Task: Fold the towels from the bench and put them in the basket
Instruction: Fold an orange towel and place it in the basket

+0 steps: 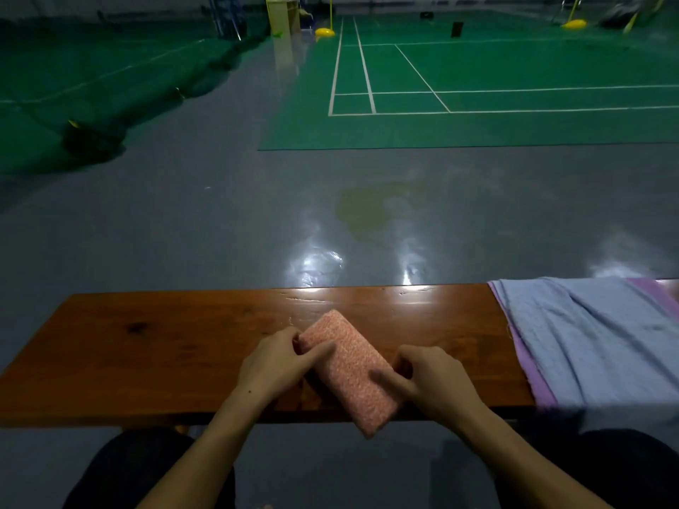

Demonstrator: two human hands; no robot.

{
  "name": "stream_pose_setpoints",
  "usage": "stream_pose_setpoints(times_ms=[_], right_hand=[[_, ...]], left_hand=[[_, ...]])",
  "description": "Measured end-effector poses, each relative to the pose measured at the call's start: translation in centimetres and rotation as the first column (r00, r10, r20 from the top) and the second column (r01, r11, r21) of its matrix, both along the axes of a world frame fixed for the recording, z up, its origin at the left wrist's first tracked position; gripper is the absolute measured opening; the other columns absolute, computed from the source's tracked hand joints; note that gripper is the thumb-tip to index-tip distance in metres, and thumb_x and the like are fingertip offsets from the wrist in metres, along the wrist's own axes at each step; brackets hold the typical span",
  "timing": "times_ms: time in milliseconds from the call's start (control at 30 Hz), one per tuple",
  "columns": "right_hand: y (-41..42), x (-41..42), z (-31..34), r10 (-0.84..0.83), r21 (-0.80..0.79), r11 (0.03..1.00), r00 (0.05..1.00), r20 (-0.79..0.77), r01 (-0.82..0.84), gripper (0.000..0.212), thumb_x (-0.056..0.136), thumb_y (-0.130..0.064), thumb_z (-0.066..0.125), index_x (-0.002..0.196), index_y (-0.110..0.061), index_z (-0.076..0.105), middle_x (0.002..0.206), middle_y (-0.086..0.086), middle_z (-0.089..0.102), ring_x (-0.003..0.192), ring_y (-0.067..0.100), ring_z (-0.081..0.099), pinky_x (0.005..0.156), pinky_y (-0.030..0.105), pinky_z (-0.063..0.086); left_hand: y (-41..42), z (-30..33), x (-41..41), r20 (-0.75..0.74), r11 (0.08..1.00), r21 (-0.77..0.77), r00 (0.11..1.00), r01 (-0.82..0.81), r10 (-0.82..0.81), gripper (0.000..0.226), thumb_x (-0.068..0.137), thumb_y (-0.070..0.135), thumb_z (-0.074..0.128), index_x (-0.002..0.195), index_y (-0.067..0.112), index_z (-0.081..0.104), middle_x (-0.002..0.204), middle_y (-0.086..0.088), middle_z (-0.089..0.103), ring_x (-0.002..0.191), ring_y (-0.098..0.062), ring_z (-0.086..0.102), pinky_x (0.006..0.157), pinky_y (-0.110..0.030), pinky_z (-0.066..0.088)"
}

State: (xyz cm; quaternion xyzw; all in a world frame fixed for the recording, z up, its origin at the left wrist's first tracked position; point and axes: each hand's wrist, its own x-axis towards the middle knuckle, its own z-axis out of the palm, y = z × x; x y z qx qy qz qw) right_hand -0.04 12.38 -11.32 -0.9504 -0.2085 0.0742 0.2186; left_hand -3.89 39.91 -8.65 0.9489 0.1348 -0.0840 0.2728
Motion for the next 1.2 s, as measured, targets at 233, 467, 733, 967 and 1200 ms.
stream_pose_setpoints(times_ms=[233,467,733,967,1200], right_hand=[[0.4,0.8,-0.7,0.016,0.108,0.994,0.999,-0.040,-0.012,0.066,0.083,-0.092,0.043,0.103,-0.035,0.069,0.090,-0.020,0.068,0.079,-0.002,0.067,0.073,0.026,0.063],[2.2,1.1,0.7,0.087,0.558,0.819,0.932,-0.351,0.134,0.088,0.080,-0.082,0.067,0.149,-0.029,0.051,0.136,-0.014,0.063,0.116,-0.001,0.064,0.097,0.030,0.059],[2.8,1.0,1.8,0.240,0.654,0.755,0.906,-0.347,0.050,0.038,0.090,-0.030,0.076,0.126,-0.022,0.066,0.116,0.000,0.071,0.106,0.016,0.071,0.086,0.038,0.064],[5.2,-0.2,3.9,0.179,0.645,0.762,0.978,-0.107,-0.069,0.034,0.089,-0.018,0.077,0.118,-0.028,0.064,0.108,-0.011,0.067,0.098,0.010,0.069,0.074,0.027,0.063],[11.5,-3.2,7.7,0.176,0.644,0.724,0.969,0.175,-0.248,0.035,0.083,-0.027,0.075,0.117,-0.026,0.070,0.105,-0.014,0.071,0.093,0.012,0.070,0.075,0.034,0.061]], left_hand=[[-0.6,1.3,0.3,-0.066,0.888,-0.445,0.994,-0.111,0.091,0.048,0.083,0.048,0.084,0.112,0.019,0.059,0.112,0.001,0.068,0.088,-0.015,0.074,0.066,-0.028,0.062],[-1.1,2.1,1.1,0.139,0.672,-0.740,0.975,-0.014,0.173,0.036,0.080,-0.003,0.085,0.107,0.008,0.064,0.103,-0.011,0.074,0.094,-0.022,0.074,0.069,-0.032,0.062],[-0.5,3.2,1.2,0.287,0.623,-0.779,0.923,0.069,0.256,0.039,0.080,-0.008,0.083,0.110,0.005,0.061,0.097,-0.012,0.074,0.087,-0.013,0.071,0.070,-0.031,0.060],[1.9,5.9,-1.2,0.411,0.648,-0.759,0.819,0.064,0.400,0.035,0.077,0.007,0.090,0.103,0.005,0.067,0.092,-0.014,0.075,0.086,-0.021,0.074,0.069,-0.038,0.065],[5.7,7.8,-8.5,0.491,0.612,-0.790,0.566,-0.030,0.662,0.035,0.076,0.015,0.091,0.102,0.011,0.069,0.093,-0.004,0.076,0.086,-0.012,0.073,0.068,-0.028,0.062]])
